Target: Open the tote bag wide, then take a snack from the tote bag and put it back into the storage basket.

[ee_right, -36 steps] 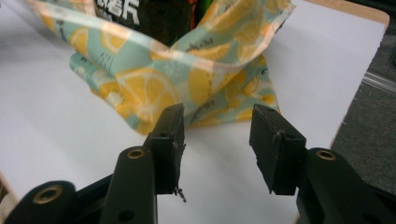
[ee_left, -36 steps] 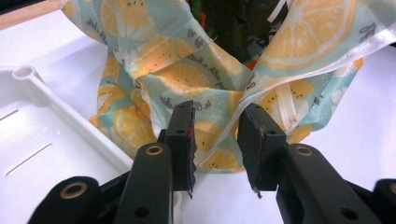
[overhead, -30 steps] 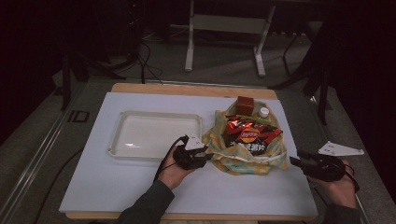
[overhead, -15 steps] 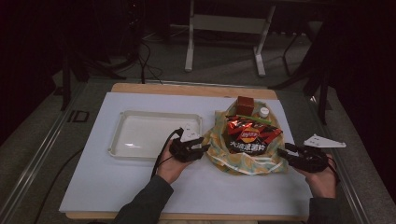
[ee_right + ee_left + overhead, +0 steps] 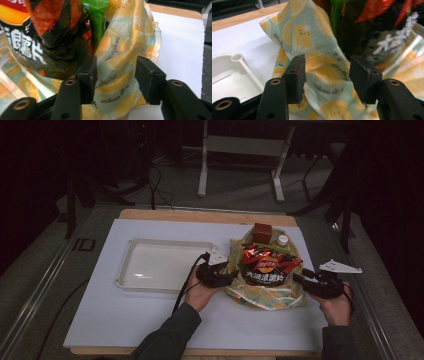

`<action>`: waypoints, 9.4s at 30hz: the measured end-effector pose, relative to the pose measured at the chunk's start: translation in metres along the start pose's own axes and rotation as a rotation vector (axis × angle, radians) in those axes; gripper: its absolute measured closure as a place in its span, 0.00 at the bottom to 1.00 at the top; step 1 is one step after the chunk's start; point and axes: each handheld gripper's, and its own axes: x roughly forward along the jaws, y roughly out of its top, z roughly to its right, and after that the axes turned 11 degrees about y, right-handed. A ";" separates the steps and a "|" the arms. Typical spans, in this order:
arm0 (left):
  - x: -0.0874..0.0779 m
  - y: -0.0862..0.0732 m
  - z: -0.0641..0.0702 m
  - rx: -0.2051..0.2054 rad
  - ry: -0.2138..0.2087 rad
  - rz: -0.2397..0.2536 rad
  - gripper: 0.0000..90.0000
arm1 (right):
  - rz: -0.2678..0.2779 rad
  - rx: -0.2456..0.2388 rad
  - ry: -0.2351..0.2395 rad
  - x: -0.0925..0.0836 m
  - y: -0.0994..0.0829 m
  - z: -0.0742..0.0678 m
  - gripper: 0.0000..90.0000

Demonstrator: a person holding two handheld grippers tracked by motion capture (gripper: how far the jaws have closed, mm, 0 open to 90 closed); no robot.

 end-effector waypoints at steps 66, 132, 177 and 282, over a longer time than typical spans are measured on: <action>0.019 -0.025 0.003 -0.033 0.067 -0.084 0.90 | -0.140 -0.265 0.183 0.002 -0.037 -0.061 0.55; -0.030 0.010 0.003 0.035 -0.165 0.035 0.56 | -0.180 -0.192 0.169 0.052 -0.071 -0.040 0.89; -0.004 0.042 0.028 0.030 -0.137 0.041 0.75 | -0.174 -0.184 0.186 0.051 -0.072 -0.038 0.88; -0.042 0.113 0.072 -0.024 -0.303 0.298 1.00 | -0.170 -0.182 0.189 0.051 -0.073 -0.038 0.88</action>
